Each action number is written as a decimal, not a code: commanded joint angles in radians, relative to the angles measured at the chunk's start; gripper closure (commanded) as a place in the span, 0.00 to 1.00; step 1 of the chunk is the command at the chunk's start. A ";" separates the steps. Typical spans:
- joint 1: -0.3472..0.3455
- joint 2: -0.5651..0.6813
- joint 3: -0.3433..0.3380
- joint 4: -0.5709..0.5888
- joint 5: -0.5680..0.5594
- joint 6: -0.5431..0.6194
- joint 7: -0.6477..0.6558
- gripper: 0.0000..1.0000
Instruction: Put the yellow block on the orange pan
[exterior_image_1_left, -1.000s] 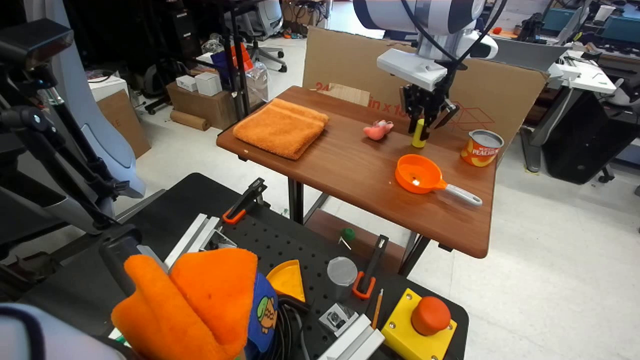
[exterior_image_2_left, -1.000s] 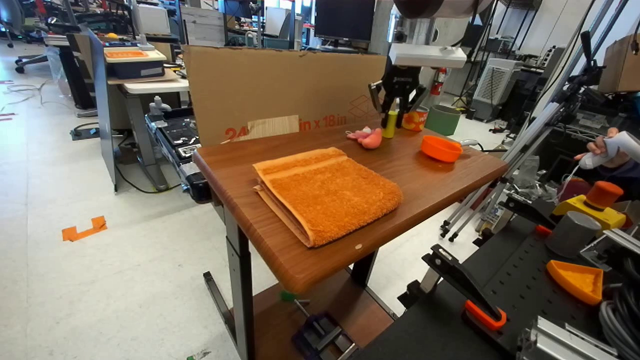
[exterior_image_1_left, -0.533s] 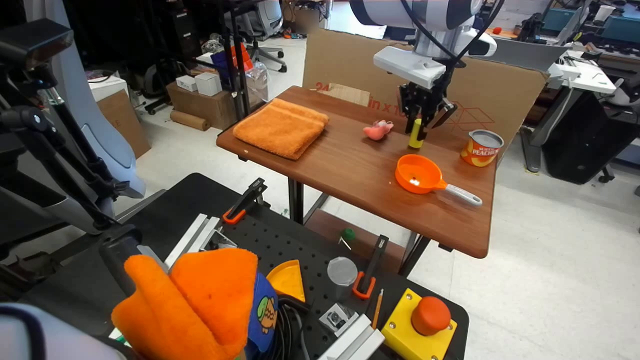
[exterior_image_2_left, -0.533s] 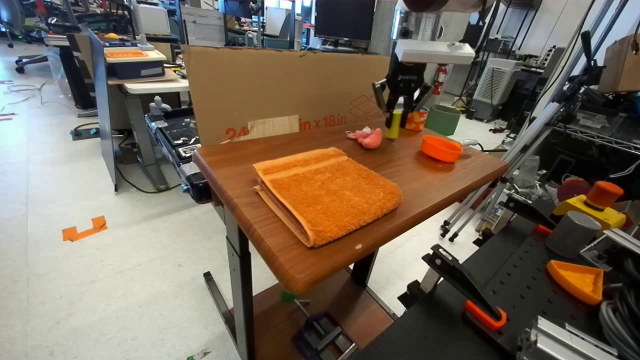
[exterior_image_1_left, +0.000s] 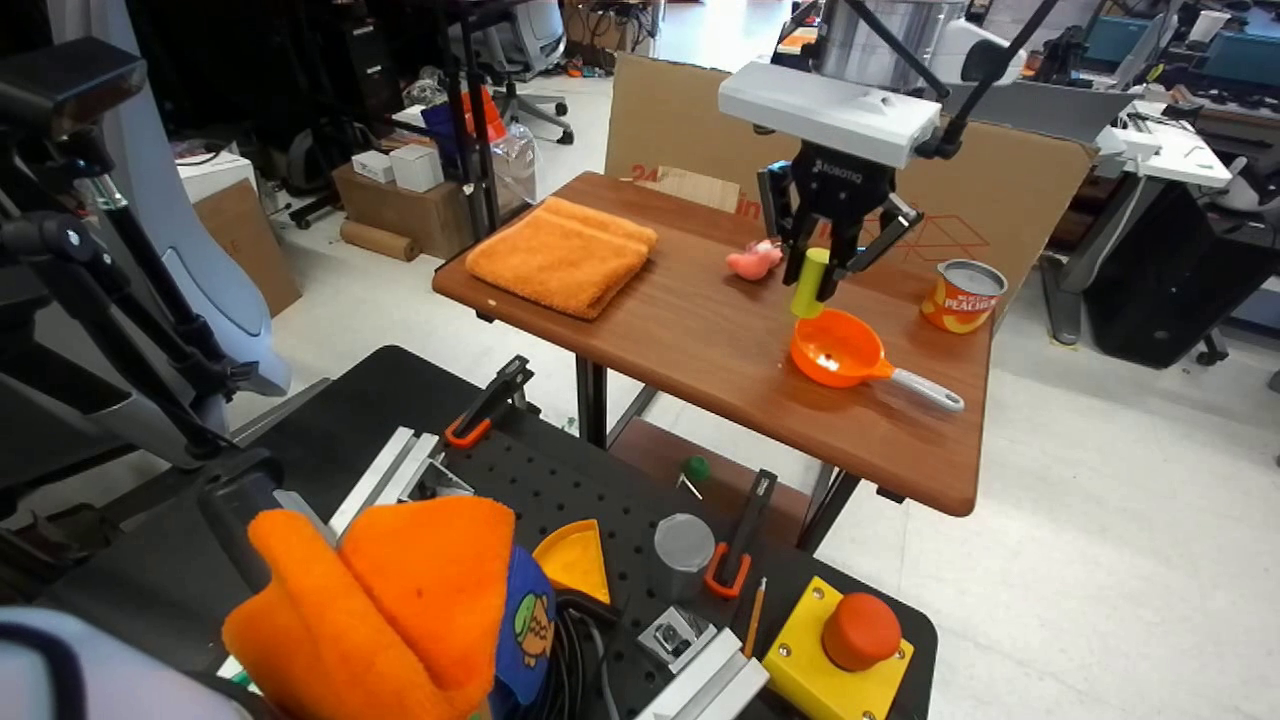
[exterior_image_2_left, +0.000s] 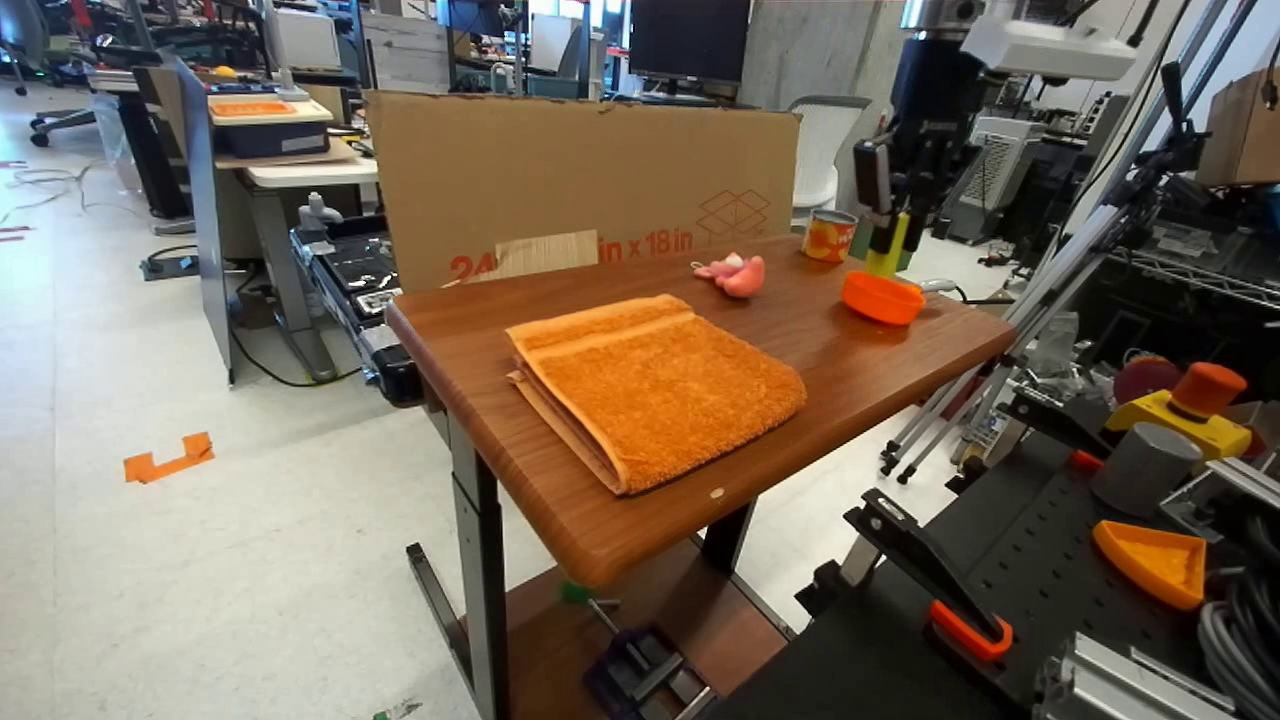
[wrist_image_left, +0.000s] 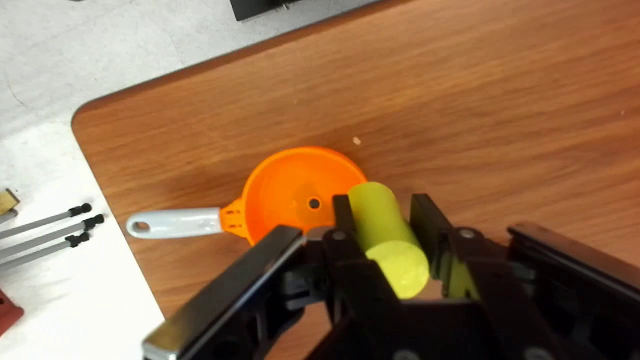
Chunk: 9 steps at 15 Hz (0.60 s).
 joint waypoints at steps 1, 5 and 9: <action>-0.039 -0.139 0.011 -0.128 -0.029 0.003 -0.071 0.83; -0.056 -0.155 0.015 -0.139 -0.025 0.022 -0.072 0.83; -0.057 -0.082 0.015 -0.068 -0.018 0.060 -0.020 0.83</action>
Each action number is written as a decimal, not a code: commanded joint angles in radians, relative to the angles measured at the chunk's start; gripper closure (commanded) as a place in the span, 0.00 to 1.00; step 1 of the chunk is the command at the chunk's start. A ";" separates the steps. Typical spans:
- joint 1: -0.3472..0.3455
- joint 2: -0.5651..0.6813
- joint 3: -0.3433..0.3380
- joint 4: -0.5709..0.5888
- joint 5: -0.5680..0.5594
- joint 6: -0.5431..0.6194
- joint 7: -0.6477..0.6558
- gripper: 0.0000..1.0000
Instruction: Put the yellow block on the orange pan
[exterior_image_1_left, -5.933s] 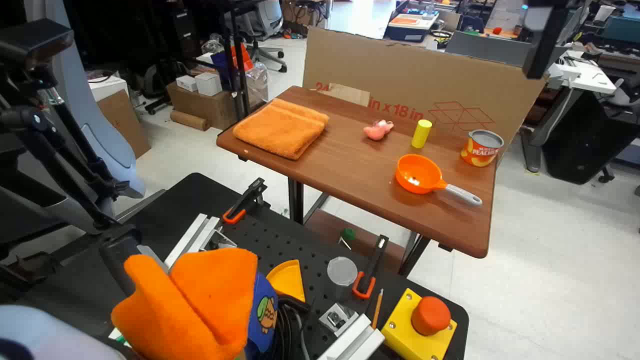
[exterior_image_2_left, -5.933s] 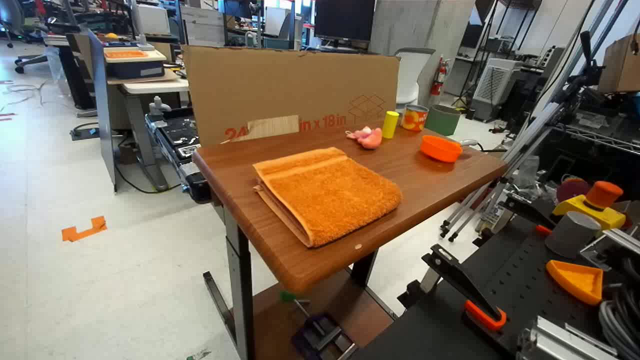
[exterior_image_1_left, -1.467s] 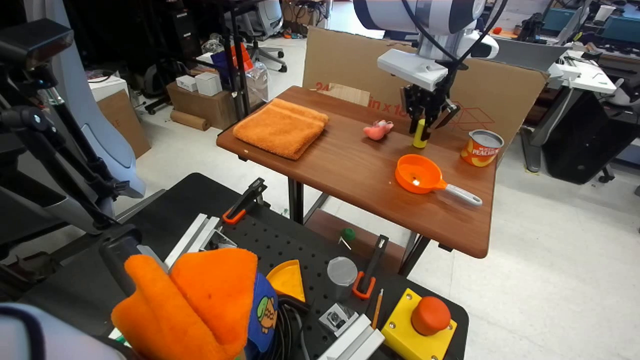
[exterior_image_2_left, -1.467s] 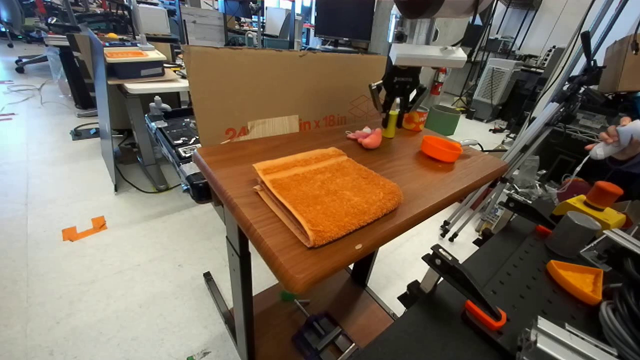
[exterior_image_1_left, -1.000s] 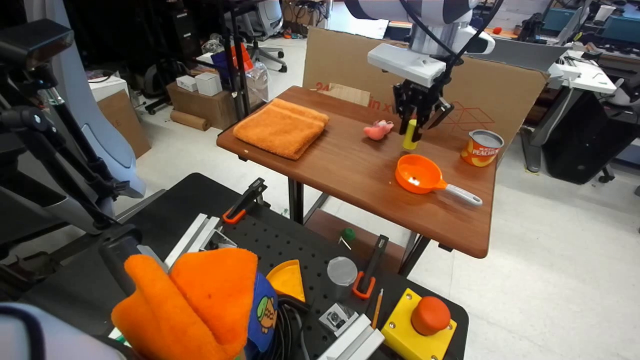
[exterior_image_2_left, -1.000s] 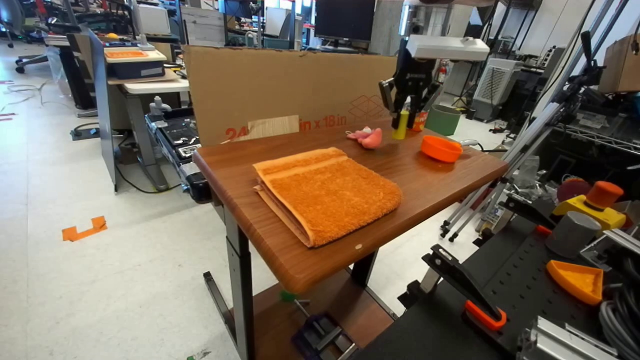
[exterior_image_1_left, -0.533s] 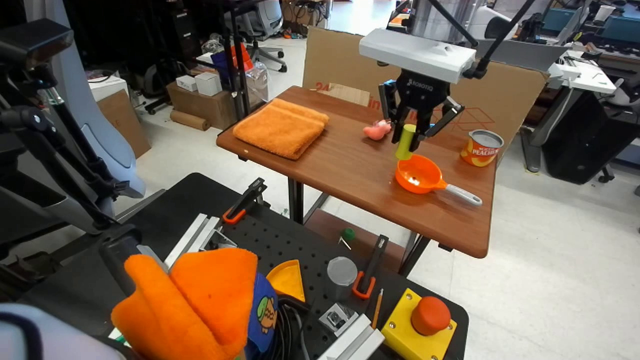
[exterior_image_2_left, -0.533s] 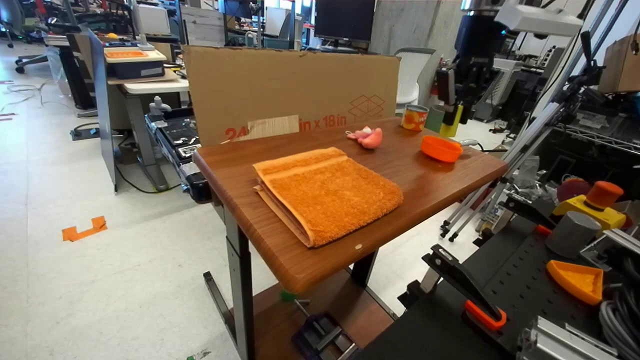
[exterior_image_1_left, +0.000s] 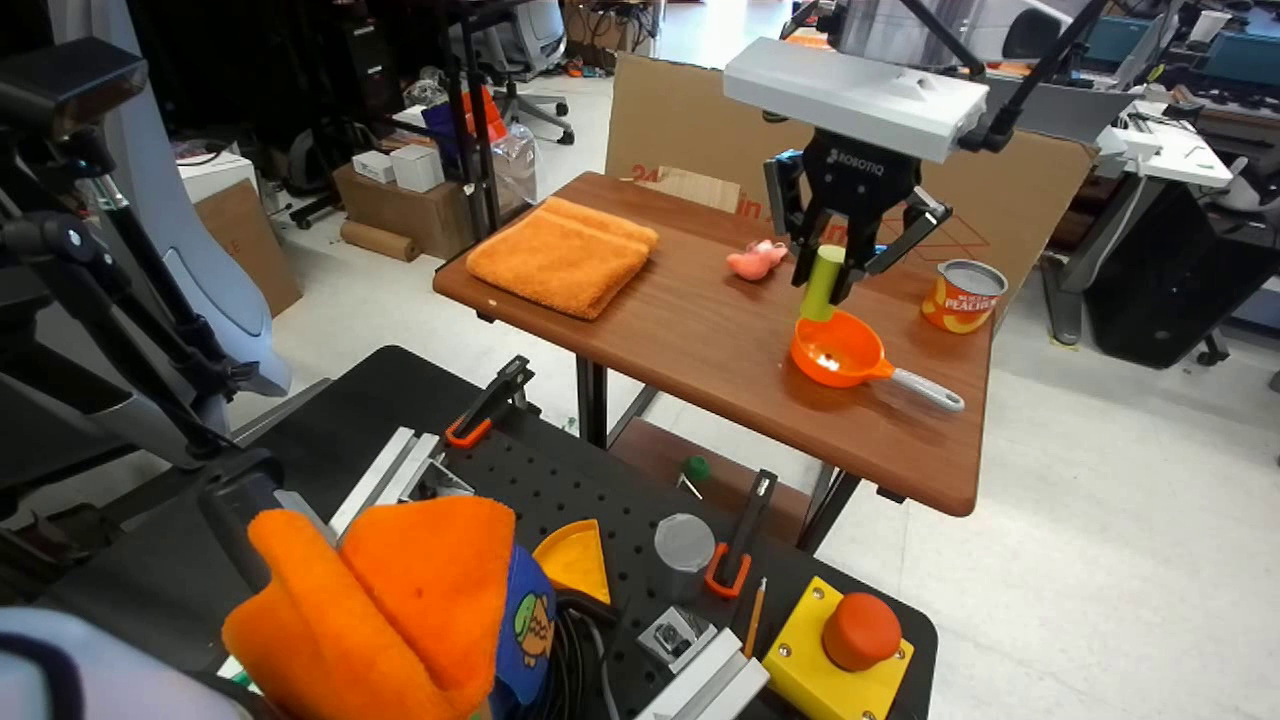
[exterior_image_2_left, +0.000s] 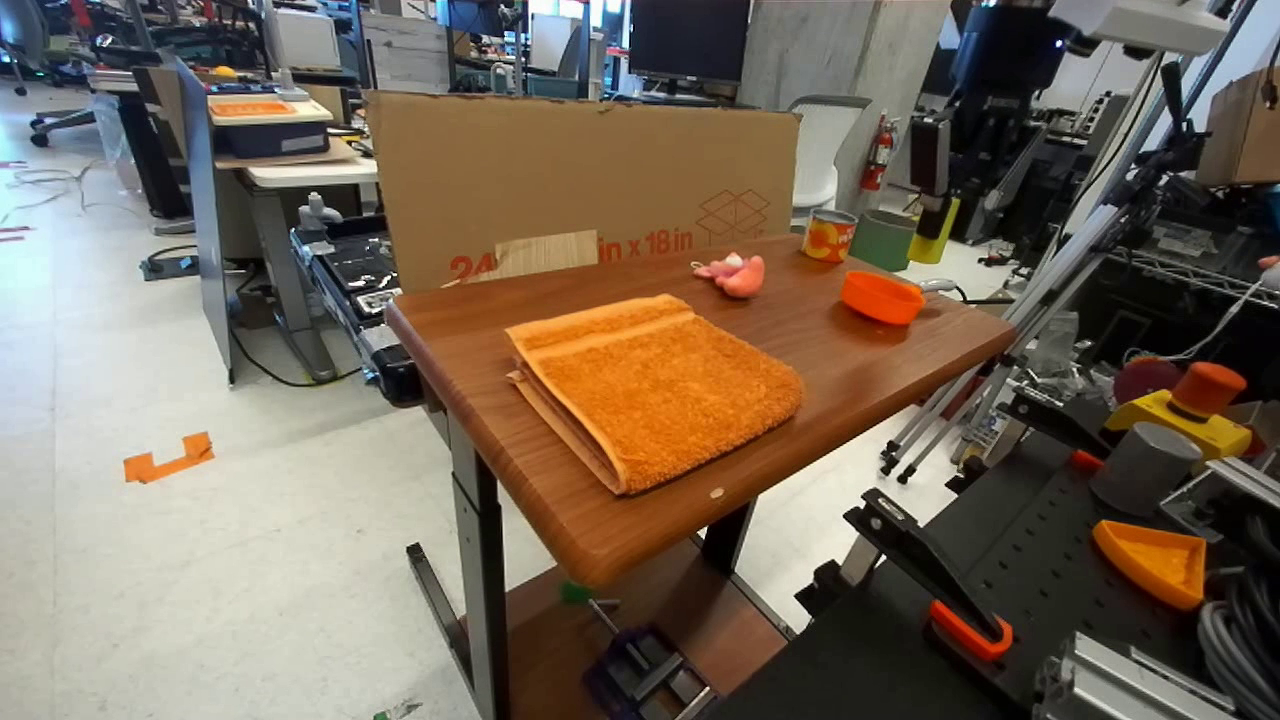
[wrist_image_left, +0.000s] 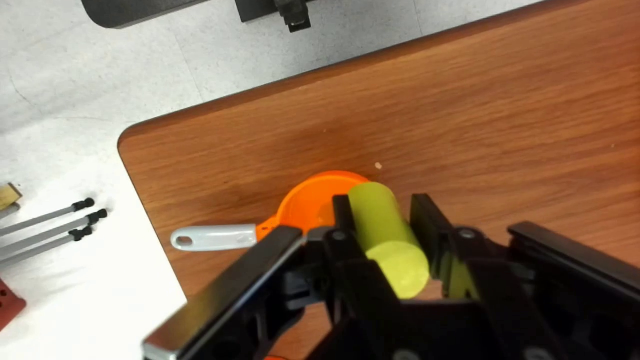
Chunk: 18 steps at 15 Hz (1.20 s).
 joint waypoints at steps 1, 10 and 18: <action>-0.017 0.067 0.014 0.066 -0.005 0.053 0.041 0.83; -0.013 0.227 -0.034 0.189 -0.062 0.046 0.163 0.83; 0.008 0.323 -0.048 0.197 -0.074 0.089 0.184 0.83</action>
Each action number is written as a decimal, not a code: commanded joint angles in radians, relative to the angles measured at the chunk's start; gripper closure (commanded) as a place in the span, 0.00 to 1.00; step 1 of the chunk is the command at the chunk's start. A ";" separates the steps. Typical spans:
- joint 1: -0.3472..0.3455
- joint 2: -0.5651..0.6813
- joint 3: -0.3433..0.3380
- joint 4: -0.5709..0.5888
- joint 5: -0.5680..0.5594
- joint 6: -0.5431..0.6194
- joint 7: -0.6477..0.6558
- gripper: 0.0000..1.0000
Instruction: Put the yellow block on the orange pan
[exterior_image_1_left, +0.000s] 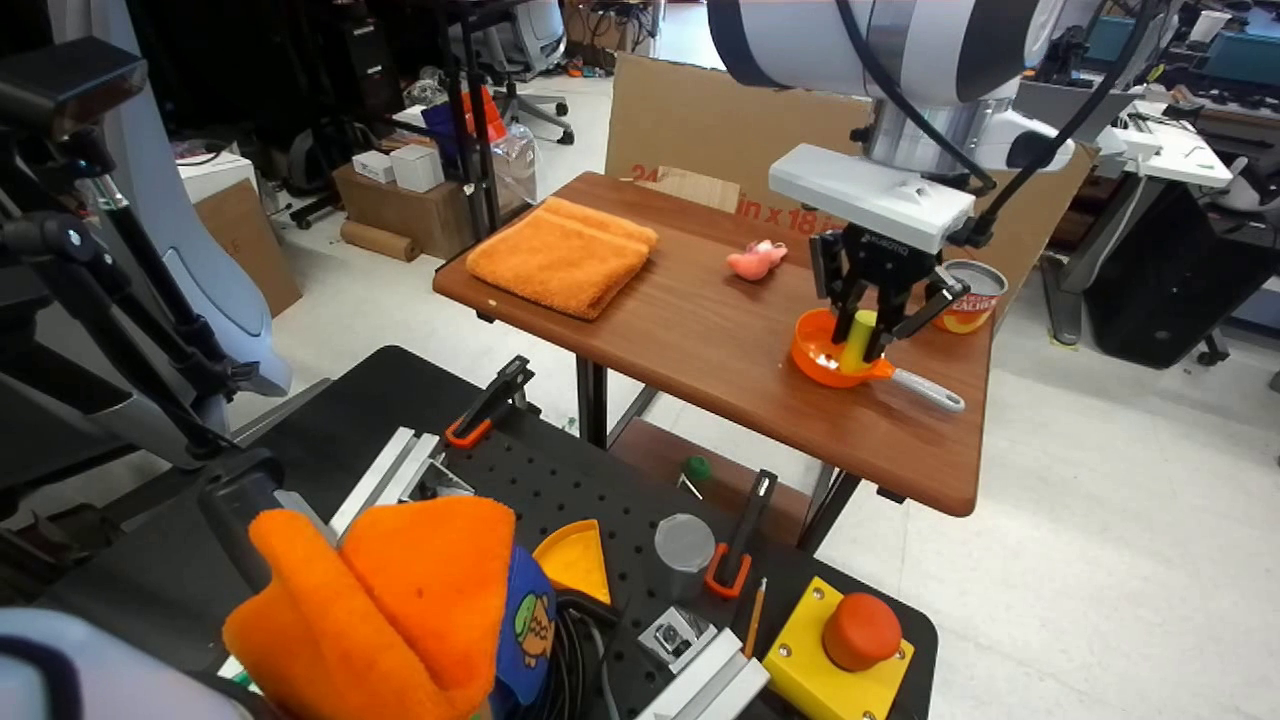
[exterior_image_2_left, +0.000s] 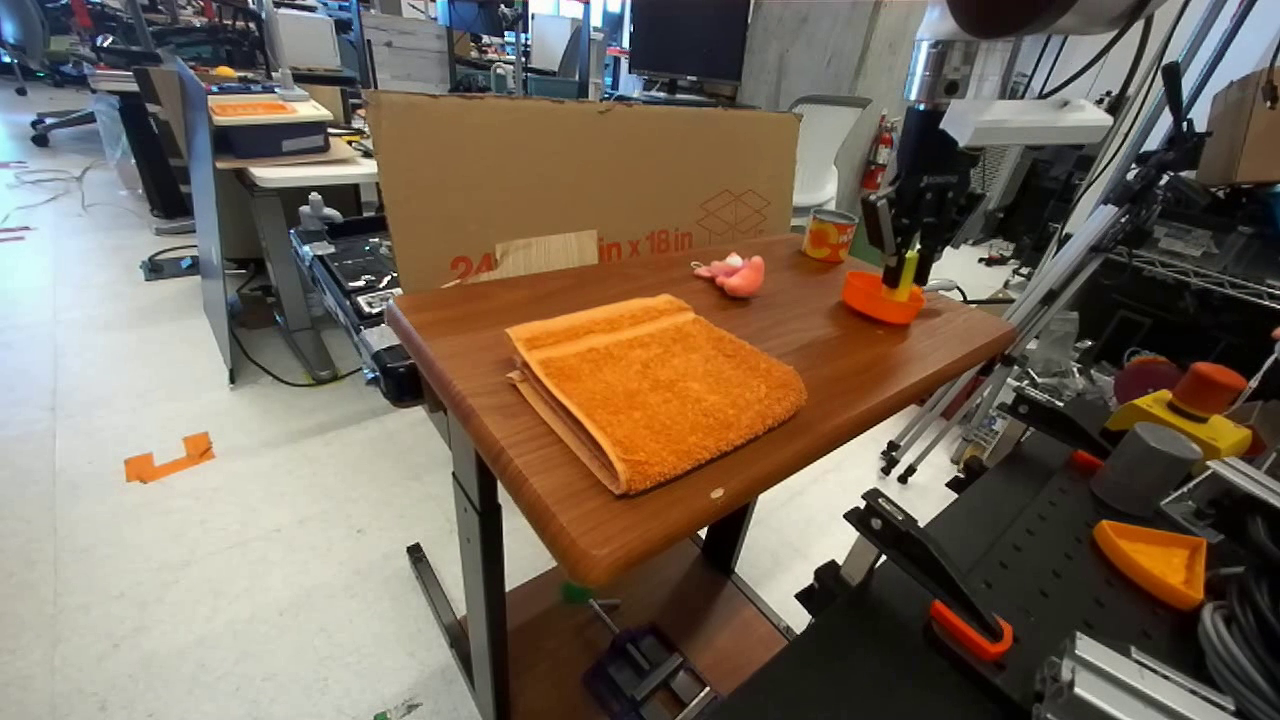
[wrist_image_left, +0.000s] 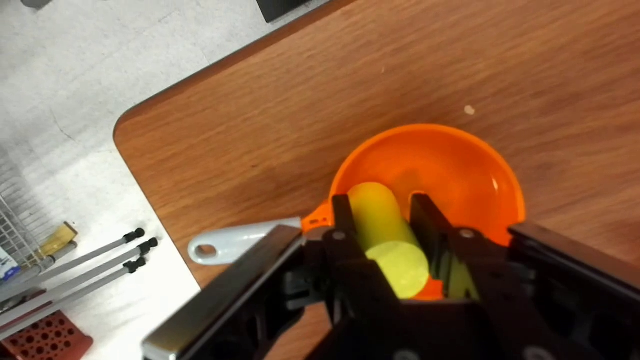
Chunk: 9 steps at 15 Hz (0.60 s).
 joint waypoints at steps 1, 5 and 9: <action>0.023 0.029 -0.010 0.000 -0.039 0.057 0.027 0.83; 0.035 0.025 -0.011 -0.014 -0.063 0.081 0.026 0.83; 0.087 0.034 -0.078 -0.007 -0.201 0.079 0.104 0.28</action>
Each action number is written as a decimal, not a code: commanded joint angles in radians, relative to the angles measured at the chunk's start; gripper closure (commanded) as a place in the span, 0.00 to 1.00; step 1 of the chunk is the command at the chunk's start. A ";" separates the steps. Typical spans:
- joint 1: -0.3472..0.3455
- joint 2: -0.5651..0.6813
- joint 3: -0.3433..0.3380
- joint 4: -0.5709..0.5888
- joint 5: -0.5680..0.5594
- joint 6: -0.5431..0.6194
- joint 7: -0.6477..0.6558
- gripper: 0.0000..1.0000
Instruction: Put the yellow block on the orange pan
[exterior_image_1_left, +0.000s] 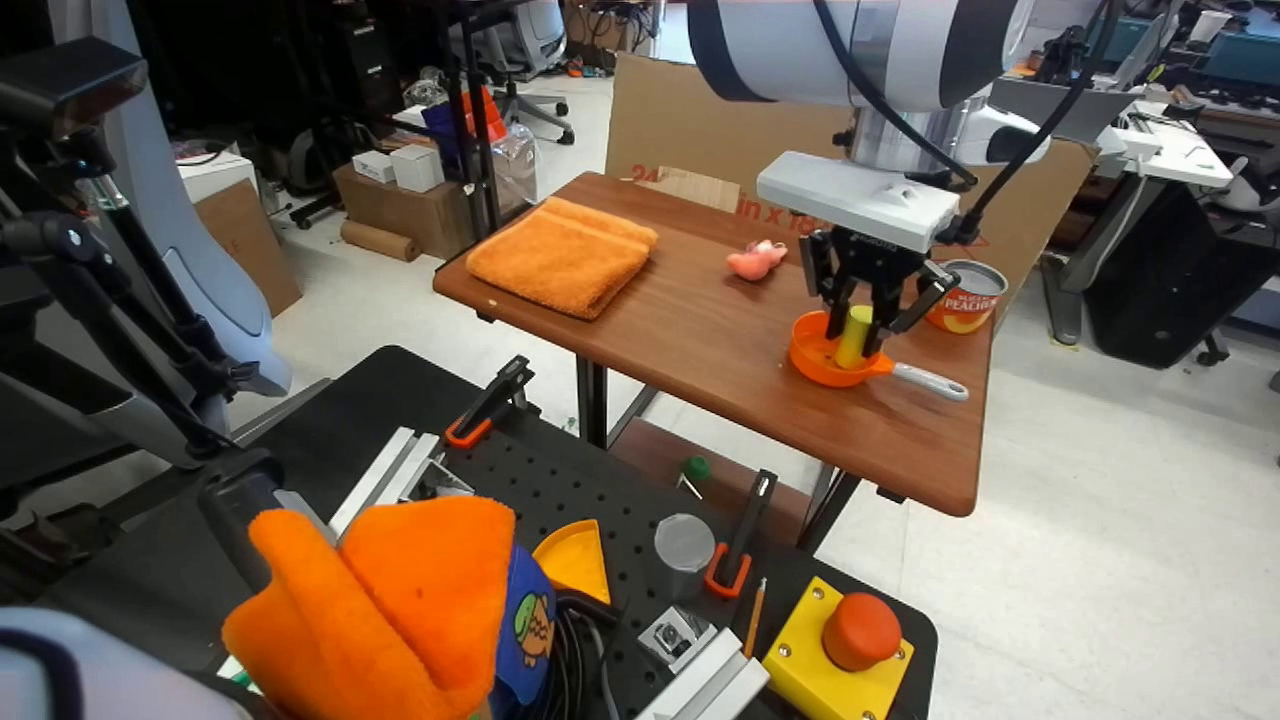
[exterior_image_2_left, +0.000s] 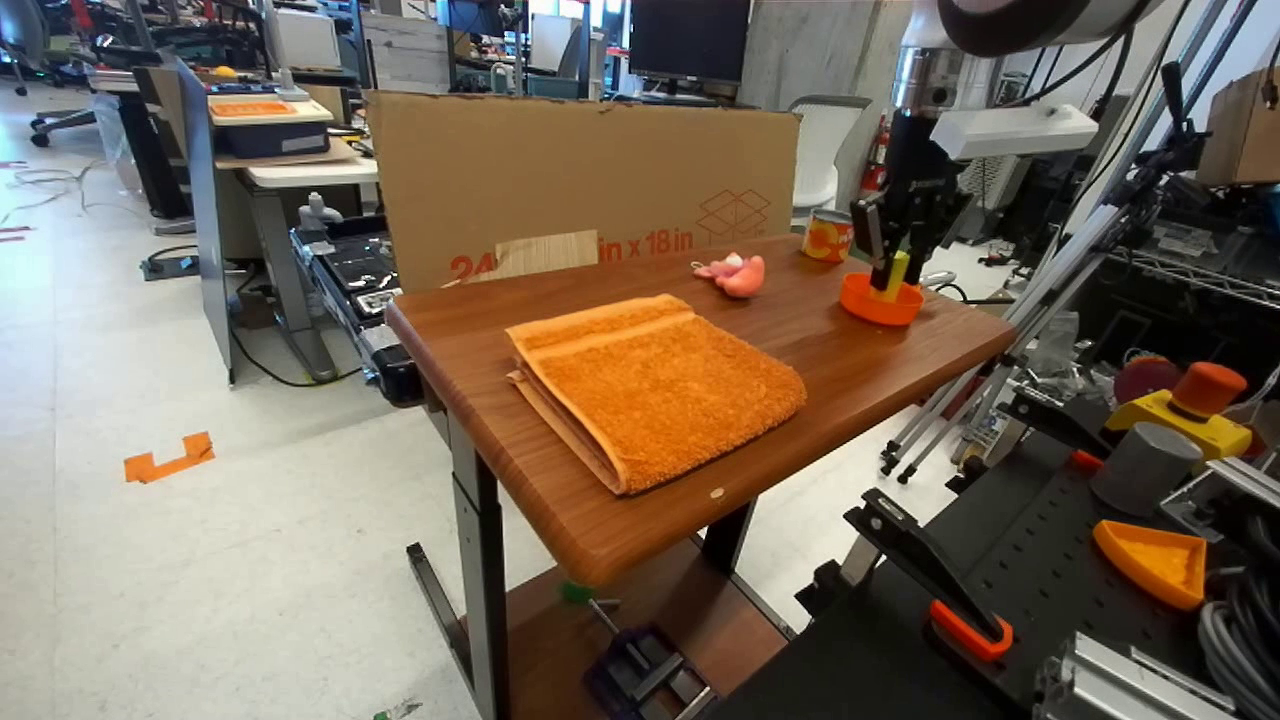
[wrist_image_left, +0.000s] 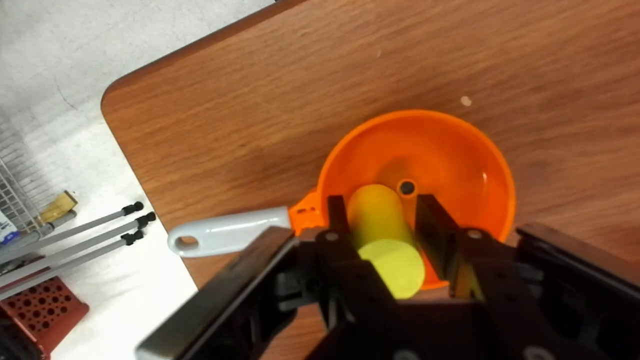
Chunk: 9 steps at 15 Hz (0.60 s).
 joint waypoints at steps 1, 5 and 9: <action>0.071 0.018 -0.085 -0.007 -0.176 0.023 0.101 0.21; 0.070 -0.083 -0.074 -0.063 -0.210 -0.102 0.071 0.00; 0.043 -0.262 -0.008 -0.137 -0.159 -0.279 -0.035 0.00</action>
